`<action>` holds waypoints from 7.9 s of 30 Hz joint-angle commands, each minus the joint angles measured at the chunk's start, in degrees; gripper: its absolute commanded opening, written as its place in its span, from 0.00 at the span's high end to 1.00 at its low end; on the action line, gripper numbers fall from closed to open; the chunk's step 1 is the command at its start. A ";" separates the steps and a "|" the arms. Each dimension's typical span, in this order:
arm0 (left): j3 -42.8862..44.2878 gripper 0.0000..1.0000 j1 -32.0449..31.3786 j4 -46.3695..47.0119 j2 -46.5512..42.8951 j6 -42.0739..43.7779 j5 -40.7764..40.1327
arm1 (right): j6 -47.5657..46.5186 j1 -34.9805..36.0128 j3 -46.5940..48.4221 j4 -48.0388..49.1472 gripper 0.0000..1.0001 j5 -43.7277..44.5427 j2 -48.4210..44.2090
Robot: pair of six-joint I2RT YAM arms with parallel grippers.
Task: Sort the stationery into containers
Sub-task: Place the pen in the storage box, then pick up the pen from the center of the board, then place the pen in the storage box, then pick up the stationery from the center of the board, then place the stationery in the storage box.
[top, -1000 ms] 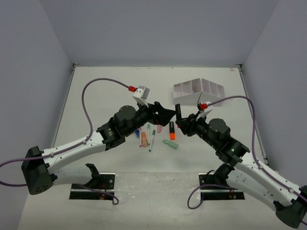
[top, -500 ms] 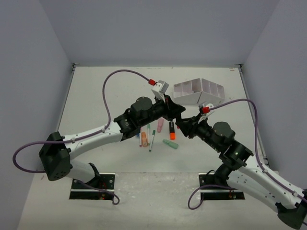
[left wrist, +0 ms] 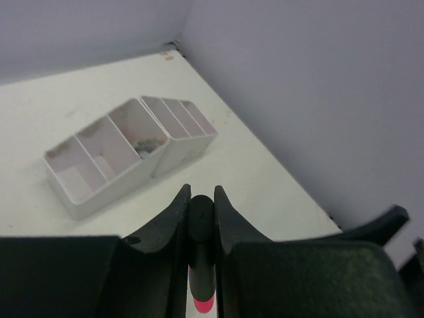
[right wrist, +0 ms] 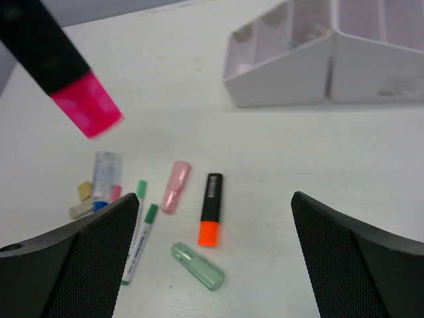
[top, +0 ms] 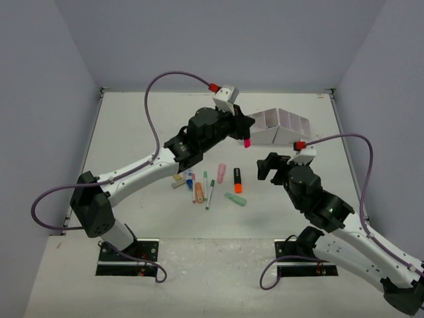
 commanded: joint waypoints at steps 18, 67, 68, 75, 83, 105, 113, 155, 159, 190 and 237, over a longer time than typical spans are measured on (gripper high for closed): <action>31.17 1.00 8.39 26.25 42.76 11.80 -3.04 | 11.66 -0.21 0.19 -10.52 0.01 9.44 -9.61; -27.83 0.00 8.39 -7.92 -29.54 -4.41 -20.80 | 4.83 -4.66 14.90 -0.83 0.65 -17.04 62.08; -28.21 0.00 8.39 -7.92 -29.68 -4.55 -20.45 | 4.86 -4.80 14.58 -0.55 0.69 -16.99 61.87; -29.67 0.00 8.39 -5.22 -27.03 -4.93 -10.60 | 3.61 -5.89 14.01 -0.29 0.92 -12.39 53.19; -30.39 0.00 8.39 14.85 -21.01 -8.60 18.22 | -6.51 -5.63 4.72 8.19 1.00 -22.46 25.41; -18.04 0.98 7.58 29.71 -0.08 -18.54 36.44 | -13.17 -4.66 -0.36 8.19 1.00 -28.14 2.62; -14.89 1.00 7.16 23.06 0.08 -15.37 35.12 | -12.49 -4.66 0.38 7.23 0.97 -24.35 2.10; 19.32 0.41 6.83 26.07 32.64 15.65 -10.55 | 0.74 -4.75 5.60 -11.59 0.01 0.36 -6.08; 19.09 0.26 6.81 11.92 20.77 11.92 -18.03 | -6.84 -4.75 4.87 -7.25 0.03 -16.16 1.58; -24.86 0.00 6.98 -16.21 -36.73 0.19 -18.78 | -13.39 1.58 19.57 -14.70 0.67 -25.03 61.82; -1.89 1.00 4.23 1.77 8.30 4.70 -2.60 | 4.86 1.40 6.03 -9.81 0.01 5.68 7.30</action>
